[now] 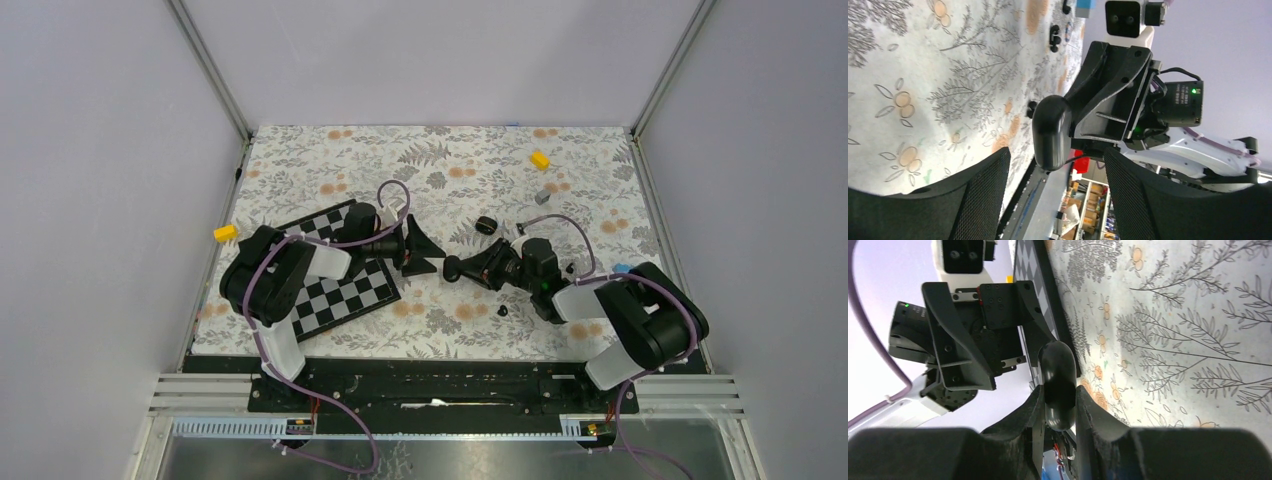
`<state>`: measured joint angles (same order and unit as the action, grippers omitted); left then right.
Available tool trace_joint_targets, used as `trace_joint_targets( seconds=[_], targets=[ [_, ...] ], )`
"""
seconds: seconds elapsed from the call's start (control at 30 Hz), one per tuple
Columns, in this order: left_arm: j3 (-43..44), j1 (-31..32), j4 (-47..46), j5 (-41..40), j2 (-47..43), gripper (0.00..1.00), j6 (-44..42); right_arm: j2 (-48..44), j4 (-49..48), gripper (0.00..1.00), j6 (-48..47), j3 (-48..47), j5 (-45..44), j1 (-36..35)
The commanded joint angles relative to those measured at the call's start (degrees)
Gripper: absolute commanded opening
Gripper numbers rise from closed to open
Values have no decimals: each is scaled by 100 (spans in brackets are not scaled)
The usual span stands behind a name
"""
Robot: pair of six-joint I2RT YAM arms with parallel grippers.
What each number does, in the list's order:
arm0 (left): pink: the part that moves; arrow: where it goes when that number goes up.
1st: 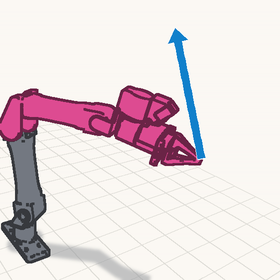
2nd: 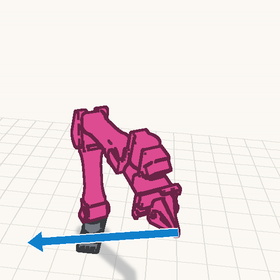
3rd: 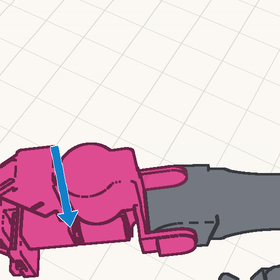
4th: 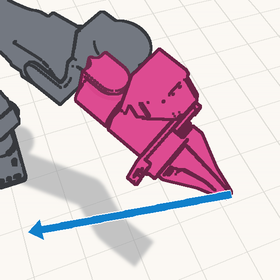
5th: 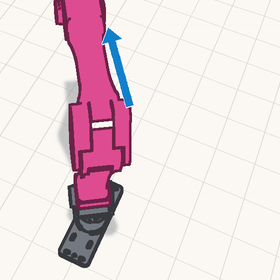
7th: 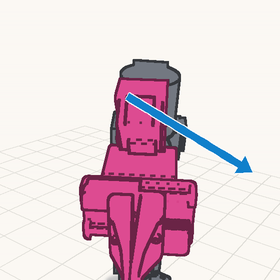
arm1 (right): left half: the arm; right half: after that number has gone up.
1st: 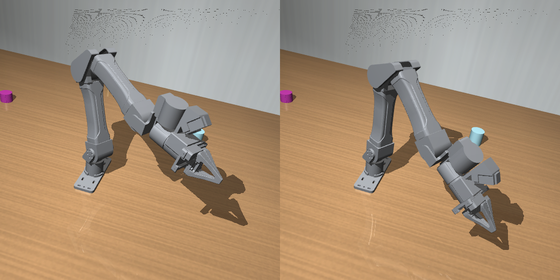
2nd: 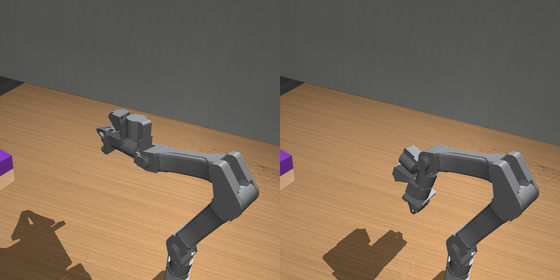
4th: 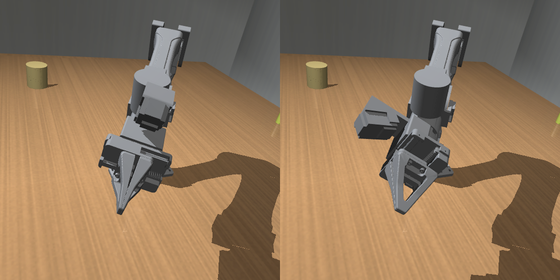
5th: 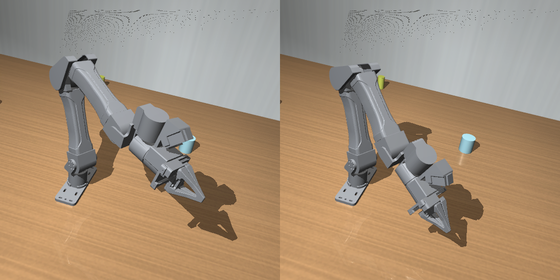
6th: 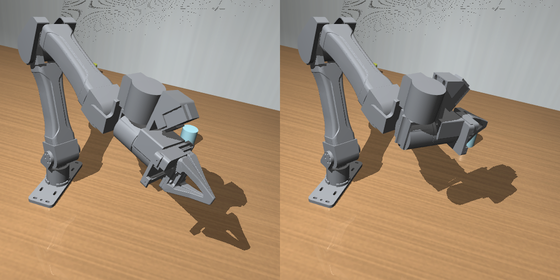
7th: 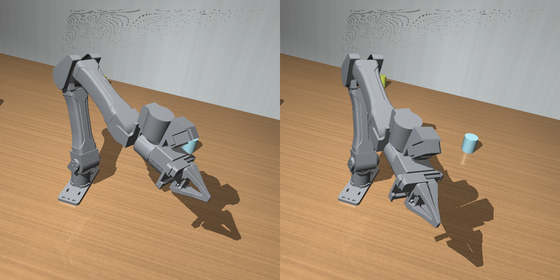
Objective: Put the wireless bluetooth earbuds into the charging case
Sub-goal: Pass from the right arm to the left, then open the charging case to the charging case.
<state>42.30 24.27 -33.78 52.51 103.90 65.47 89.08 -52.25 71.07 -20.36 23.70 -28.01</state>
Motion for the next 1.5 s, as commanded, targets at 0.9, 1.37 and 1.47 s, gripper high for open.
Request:
trace_joint_targets(
  seconds=[0.9, 1.37, 1.47],
  targets=[
    [-493, 245, -3900, 304, 257, 49, 2089, -1081, 468, 2, -58, -416, -16, 69],
    [-508, 271, -3898, 229, 236, 17, 2090, -1137, 500, 3, -101, -360, -41, 76],
    [-502, 271, -4022, 245, 232, 8, 2191, -1125, 554, 10, -142, -346, -55, 76]
  ],
)
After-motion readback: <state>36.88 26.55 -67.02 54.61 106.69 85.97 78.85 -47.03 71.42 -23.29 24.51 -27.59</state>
